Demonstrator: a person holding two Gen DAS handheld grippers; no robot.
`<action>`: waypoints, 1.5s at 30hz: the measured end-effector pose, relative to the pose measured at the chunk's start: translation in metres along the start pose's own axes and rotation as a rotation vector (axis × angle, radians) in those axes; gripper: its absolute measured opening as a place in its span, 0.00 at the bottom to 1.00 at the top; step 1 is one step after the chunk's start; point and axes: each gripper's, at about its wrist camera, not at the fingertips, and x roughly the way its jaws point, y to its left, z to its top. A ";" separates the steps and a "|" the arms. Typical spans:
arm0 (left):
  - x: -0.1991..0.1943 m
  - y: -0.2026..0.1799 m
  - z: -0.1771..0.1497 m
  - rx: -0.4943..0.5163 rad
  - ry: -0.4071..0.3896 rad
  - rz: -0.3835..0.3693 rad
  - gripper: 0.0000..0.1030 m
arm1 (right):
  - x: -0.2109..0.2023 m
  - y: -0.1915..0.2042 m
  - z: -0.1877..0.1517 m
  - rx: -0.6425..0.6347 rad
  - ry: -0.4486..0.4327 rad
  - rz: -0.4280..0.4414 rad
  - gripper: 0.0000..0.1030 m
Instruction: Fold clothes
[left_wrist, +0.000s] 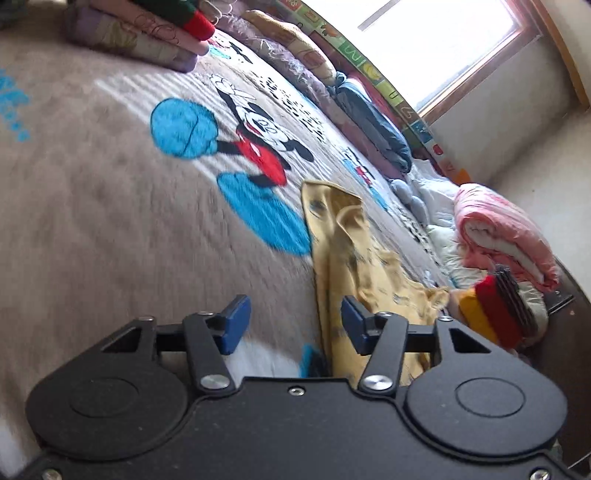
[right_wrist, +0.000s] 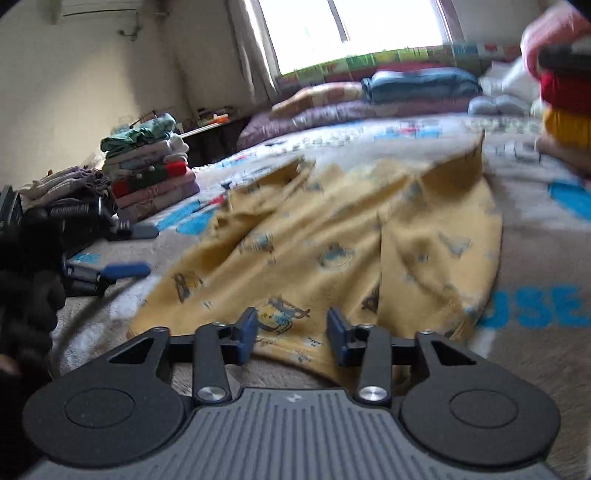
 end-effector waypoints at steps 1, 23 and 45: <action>0.007 -0.001 0.005 0.010 0.005 0.008 0.45 | 0.000 -0.001 -0.001 0.007 -0.006 0.013 0.50; 0.165 -0.015 0.109 0.006 0.104 -0.001 0.44 | 0.001 -0.019 -0.009 0.121 -0.060 0.155 0.64; 0.118 -0.049 0.114 0.139 -0.003 -0.002 0.02 | -0.001 -0.028 -0.013 0.170 -0.097 0.214 0.65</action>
